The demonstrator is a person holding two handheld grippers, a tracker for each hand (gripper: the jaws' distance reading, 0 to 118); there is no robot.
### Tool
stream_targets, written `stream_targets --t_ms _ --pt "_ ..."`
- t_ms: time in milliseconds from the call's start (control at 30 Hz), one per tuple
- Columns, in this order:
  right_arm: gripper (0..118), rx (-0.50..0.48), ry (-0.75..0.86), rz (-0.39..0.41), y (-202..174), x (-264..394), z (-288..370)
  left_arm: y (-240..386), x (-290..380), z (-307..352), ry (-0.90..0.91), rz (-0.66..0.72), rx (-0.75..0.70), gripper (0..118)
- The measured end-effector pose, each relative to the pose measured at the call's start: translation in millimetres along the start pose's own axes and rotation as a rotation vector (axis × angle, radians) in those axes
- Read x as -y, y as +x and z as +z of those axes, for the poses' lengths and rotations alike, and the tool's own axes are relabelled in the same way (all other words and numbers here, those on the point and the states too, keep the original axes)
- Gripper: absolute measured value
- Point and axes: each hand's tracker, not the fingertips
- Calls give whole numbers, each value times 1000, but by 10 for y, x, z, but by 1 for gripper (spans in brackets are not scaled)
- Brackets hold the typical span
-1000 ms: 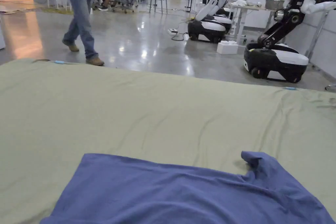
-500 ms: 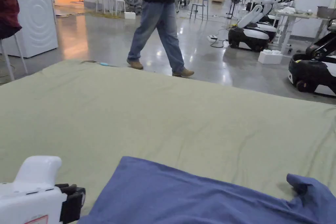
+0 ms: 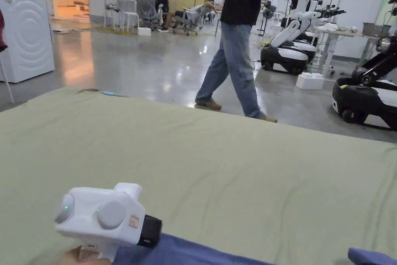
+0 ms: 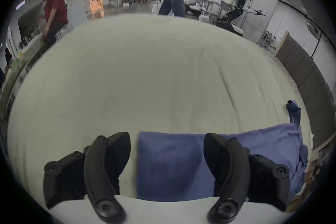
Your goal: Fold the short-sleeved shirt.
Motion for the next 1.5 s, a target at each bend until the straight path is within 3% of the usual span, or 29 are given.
stream_targets --t_ms 33,100,133,200,233,367,400,467,500,533,667,800,833,900,933,967,1000,1067,1100,1200,1300,1500 --pt "2 6 -3 -1 14 -32 -25 4 71 -7 -14 27 20 66" --pt "2 13 -6 -6 58 -127 -75 70 195 67 84 -72 -82 60" --pt "2 17 -4 -11 84 -190 -97 86 232 108 87 -98 -64 49" --pt "2 18 9 -19 157 -350 -142 68 291 222 70 -65 -31 12" --pt "2 26 24 -33 202 -458 -174 61 316 253 60 -35 17 7" --pt "3 73 74 -26 414 -937 -398 51 396 292 42 -64 11 7" --pt "19 71 70 -27 468 -1031 -476 50 412 254 39 -70 7 7" --pt "67 35 34 -71 601 -1204 -685 96 451 221 38 -65 1 7" --pt "76 23 0 -95 651 -1259 -796 114 456 210 37 -75 -6 7" --pt "76 18 -28 -117 712 -1311 -938 146 462 218 40 -90 -17 7" --pt "76 106 -196 -115 867 -1441 -1573 274 503 254 43 -174 -64 7" --pt "75 177 -309 -111 982 -1493 -2149 294 495 274 39 -171 -69 7" --pt "73 175 -316 -100 979 -1501 -2253 275 475 275 38 -166 -66 7" --pt "67 206 -343 -6 912 -1517 -2379 275 473 284 36 -160 -61 7" --pt "62 236 -368 40 872 -1511 -2426 285 477 289 36 -159 -61 7" --pt "42 244 -392 78 832 -1507 -2436 273 463 276 37 -160 -64 7" --pt "4 236 -384 100 797 -1519 -2419 289 466 278 38 -161 -69 6" --pt "4 125 -391 38 772 -1562 -2346 352 473 299 41 -176 -94 6" --pt "4 119 -406 13 764 -1564 -2336 357 453 292 39 -180 -103 6" --pt "4 179 -376 132 666 -1525 -2191 380 413 442 41 -167 -111 6" --pt "4 133 -304 112 626 -1485 -1833 297 423 705 47 -108 -46 6" --pt "4 81 -81 69 589 -1257 -518 92 669 1612 178 -80 17 6"
